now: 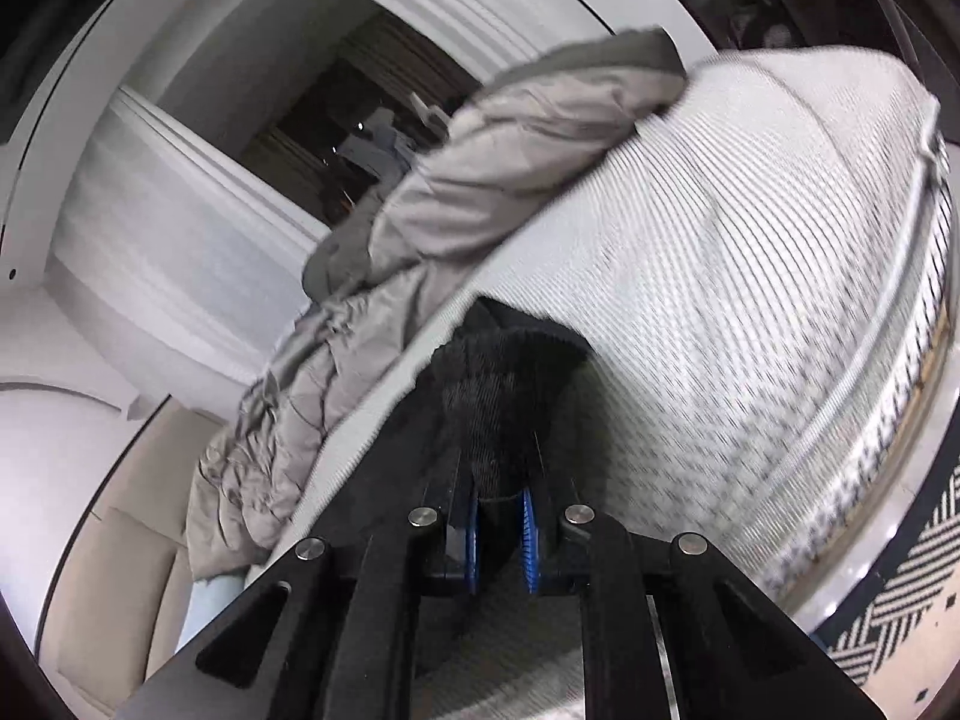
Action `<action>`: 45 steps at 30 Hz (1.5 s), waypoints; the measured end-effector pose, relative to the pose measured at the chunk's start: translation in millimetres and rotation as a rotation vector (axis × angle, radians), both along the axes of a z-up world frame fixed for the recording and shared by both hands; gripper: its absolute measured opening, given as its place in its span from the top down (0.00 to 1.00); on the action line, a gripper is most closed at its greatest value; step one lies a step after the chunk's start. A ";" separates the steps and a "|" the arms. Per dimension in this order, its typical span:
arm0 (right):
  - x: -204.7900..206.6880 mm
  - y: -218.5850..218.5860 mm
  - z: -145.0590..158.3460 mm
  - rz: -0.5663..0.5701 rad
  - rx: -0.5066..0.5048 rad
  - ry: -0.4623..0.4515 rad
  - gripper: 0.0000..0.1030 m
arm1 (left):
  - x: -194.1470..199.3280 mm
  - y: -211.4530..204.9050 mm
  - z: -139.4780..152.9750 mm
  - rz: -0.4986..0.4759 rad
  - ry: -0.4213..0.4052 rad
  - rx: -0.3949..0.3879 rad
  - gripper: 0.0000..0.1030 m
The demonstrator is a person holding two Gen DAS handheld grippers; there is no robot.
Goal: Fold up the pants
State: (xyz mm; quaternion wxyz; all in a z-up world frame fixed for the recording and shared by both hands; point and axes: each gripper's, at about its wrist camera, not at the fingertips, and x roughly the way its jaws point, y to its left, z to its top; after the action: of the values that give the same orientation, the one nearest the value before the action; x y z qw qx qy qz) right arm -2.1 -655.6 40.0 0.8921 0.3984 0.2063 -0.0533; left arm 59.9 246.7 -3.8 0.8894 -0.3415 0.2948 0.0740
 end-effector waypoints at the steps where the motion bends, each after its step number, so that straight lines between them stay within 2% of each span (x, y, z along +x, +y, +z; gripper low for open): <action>1: 12.2 1.2 9.8 -0.006 -0.006 -0.002 0.90 | 12.4 0.7 6.0 -0.005 -0.003 0.001 1.00; 4: 58.5 6.0 33.2 -0.012 -0.036 0.011 0.90 | 67.4 0.7 27.0 -0.017 0.000 0.032 0.99; 7: 129.3 12.9 51.5 -0.033 -0.079 0.060 0.89 | 139.7 0.1 39.6 -0.010 0.019 0.061 0.96; 8: 155.1 15.1 53.2 -0.045 -0.084 0.074 0.89 | 165.8 2.5 40.5 -0.010 0.020 0.064 0.91; 9: 185.5 16.7 53.6 -0.051 -0.084 0.084 0.76 | 192.6 3.2 39.8 -0.011 0.047 0.088 0.85; 10: 210.9 17.8 52.5 -0.056 -0.100 0.109 0.47 | 215.4 3.5 36.8 -0.014 0.081 0.121 0.57; 11: 235.0 16.7 49.9 -0.072 -0.114 0.133 0.36 | 229.2 4.8 34.7 0.000 0.103 0.152 0.19; 13: 267.7 16.2 45.6 -0.108 -0.161 0.180 0.33 | 240.6 7.8 31.9 0.045 0.120 0.191 0.05; 15: 272.0 18.9 44.2 -0.097 -0.149 0.164 0.33 | 241.0 11.7 33.9 0.019 0.104 0.202 0.01; 20: 245.7 46.7 51.1 -0.037 -0.252 0.109 0.27 | 208.7 18.0 35.6 0.021 0.081 0.207 0.01; 22: 228.7 60.2 49.5 -0.002 -0.267 0.086 0.21 | 190.2 10.2 33.1 0.005 0.071 0.183 0.01; 26: 202.5 78.3 38.6 0.039 -0.258 0.097 0.21 | 142.3 -19.6 13.7 -0.034 0.074 0.116 0.02; 27: 194.7 82.8 34.1 0.065 -0.239 0.098 0.21 | 137.7 -26.7 4.8 -0.041 0.098 0.087 0.03; 29: 176.1 91.3 26.4 0.083 -0.204 0.085 0.21 | 134.6 -34.8 -14.9 -0.066 0.154 0.034 0.21; 30: 169.1 94.8 21.0 0.097 -0.191 0.081 0.21 | 135.4 -36.2 -28.2 -0.081 0.191 -0.009 0.26; 32: 156.9 98.4 13.1 0.115 -0.179 0.075 0.21 | 133.5 -32.7 -54.0 -0.054 0.255 -0.087 0.40; 34: 148.0 97.8 5.3 0.121 -0.186 0.078 0.21 | 132.5 -29.2 -66.6 -0.037 0.255 -0.109 0.44; 36: 142.9 95.4 -1.4 0.119 -0.195 0.085 0.21 | 136.5 -25.4 -66.1 -0.032 0.231 -0.091 0.44; 37: 143.1 92.6 -4.5 0.119 -0.192 0.091 0.21 | 140.8 -23.9 -64.8 -0.025 0.224 -0.077 0.47; 39: 142.3 89.3 -10.3 0.114 -0.180 0.100 0.21 | 151.8 -20.3 -66.8 0.007 0.225 -0.063 0.72; 40: 143.8 86.9 -12.5 0.114 -0.172 0.102 0.21 | 155.2 -19.3 -68.2 0.016 0.227 -0.054 0.98; 41: 146.0 85.5 -14.9 0.115 -0.164 0.106 0.21 | 156.9 -18.1 -68.1 0.016 0.231 -0.041 1.00; 43: 149.9 84.7 -17.5 0.115 -0.163 0.114 0.21 | 150.6 -14.3 -55.0 0.037 0.184 0.009 1.00; 45: 152.8 86.1 -17.6 0.111 -0.187 0.124 0.21 | 148.9 -10.2 -40.1 0.061 0.166 0.117 0.99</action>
State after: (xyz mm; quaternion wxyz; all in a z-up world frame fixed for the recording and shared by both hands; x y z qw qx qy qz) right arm 150.7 -569.5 22.3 0.9124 0.2976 0.2769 -0.0472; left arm 208.7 236.5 -43.8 0.8776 -0.2906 0.3521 0.1463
